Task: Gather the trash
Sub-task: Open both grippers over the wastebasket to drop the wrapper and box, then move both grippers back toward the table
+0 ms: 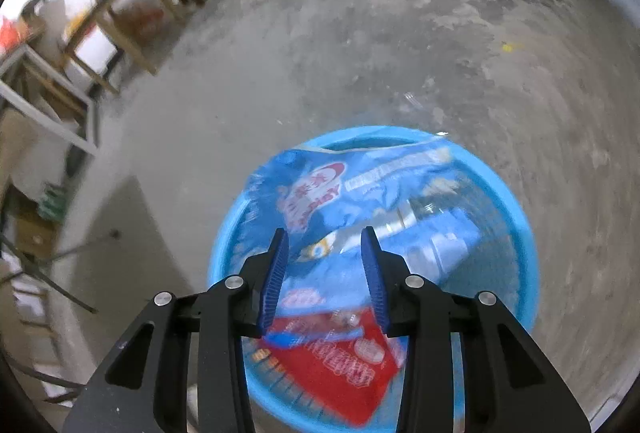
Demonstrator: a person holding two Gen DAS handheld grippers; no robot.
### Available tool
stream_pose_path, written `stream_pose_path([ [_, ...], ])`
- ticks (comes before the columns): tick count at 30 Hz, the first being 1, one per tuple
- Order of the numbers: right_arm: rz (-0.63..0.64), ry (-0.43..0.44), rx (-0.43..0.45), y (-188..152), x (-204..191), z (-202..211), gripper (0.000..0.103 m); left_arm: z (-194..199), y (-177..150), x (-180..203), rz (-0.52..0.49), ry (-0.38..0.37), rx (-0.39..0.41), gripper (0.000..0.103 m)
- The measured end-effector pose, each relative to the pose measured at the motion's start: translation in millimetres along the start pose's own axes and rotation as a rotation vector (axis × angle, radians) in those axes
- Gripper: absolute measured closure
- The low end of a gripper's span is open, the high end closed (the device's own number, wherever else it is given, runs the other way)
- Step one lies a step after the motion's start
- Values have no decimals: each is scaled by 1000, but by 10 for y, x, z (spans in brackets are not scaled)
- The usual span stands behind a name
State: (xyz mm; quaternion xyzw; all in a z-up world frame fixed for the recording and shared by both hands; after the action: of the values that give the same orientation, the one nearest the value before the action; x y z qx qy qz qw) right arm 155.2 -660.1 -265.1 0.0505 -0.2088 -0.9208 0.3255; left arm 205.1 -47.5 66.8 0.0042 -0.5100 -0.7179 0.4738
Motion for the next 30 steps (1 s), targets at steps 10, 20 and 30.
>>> stream_pose_path([
  [10,61,-180,-256,-261,125,-1117,77,280,63,-572,95,117,45,8],
  [20,78,-266,-307,-149,117,-1252,66,254,-27,-682,125,118,21,8],
  [30,96,-189,-152,-315,243,-263,43,482,-98,-763,146,88,70,8],
])
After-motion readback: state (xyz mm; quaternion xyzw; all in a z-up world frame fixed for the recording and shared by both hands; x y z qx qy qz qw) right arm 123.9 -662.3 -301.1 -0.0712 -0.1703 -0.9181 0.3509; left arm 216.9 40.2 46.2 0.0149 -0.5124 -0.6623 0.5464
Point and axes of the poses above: each gripper's, at about its wrist camera, not at the fingertips, and z roughly against the way its jaws point, x to its right, y to its top, the point moved 1 cm from there along -z, roughly the way its jaws point, and after that the axes turned 11 degrees about -y, right-handed, at the moved point
